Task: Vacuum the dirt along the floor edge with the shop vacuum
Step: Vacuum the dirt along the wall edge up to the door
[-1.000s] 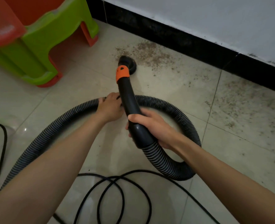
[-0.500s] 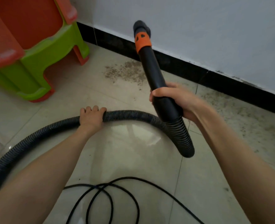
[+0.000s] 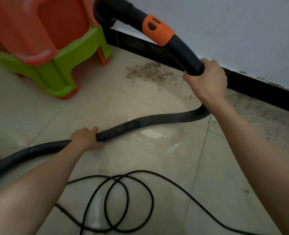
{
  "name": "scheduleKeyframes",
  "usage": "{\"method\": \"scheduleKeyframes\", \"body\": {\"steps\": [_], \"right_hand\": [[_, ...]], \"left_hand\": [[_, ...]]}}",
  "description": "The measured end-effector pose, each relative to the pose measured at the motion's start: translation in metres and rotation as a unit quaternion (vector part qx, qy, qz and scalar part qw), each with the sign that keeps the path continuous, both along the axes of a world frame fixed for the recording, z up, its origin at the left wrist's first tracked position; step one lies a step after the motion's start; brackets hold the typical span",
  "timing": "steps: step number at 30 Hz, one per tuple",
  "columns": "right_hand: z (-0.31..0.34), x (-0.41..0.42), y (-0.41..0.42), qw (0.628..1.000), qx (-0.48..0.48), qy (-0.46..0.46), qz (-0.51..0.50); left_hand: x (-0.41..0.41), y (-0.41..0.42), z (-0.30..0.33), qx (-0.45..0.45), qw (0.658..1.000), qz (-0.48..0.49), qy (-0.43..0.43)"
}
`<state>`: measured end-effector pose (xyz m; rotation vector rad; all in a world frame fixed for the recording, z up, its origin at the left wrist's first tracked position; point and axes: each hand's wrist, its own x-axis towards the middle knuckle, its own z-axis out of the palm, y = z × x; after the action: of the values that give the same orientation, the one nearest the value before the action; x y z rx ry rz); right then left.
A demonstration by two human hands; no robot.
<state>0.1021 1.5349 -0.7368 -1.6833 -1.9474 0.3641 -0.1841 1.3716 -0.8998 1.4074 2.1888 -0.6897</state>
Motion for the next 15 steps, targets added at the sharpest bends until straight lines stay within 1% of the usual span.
{"method": "scheduleKeyframes", "body": {"steps": [3,5,8,11,13,15], "right_hand": [[0.002,-0.007,0.002,0.997,-0.01,0.064,-0.03],[0.003,-0.004,0.007,0.991,-0.028,0.106,-0.071],[0.0,0.008,0.018,0.977,-0.054,0.162,-0.128],[-0.004,0.018,0.028,0.96,-0.066,0.216,-0.164],[-0.007,0.022,0.032,0.951,-0.075,0.247,-0.171],[-0.01,0.026,0.034,0.941,-0.09,0.279,-0.168]], "left_hand": [[0.005,-0.005,0.0,-0.031,0.998,-0.033,0.032],[0.009,-0.006,-0.001,-0.044,0.998,-0.026,0.034],[0.01,-0.003,-0.004,-0.009,1.0,-0.025,0.009],[0.006,-0.001,-0.006,0.015,0.999,-0.027,-0.025],[0.003,0.002,-0.006,0.018,0.999,-0.018,-0.048],[0.006,0.01,-0.007,0.023,0.998,-0.016,-0.053]]}}
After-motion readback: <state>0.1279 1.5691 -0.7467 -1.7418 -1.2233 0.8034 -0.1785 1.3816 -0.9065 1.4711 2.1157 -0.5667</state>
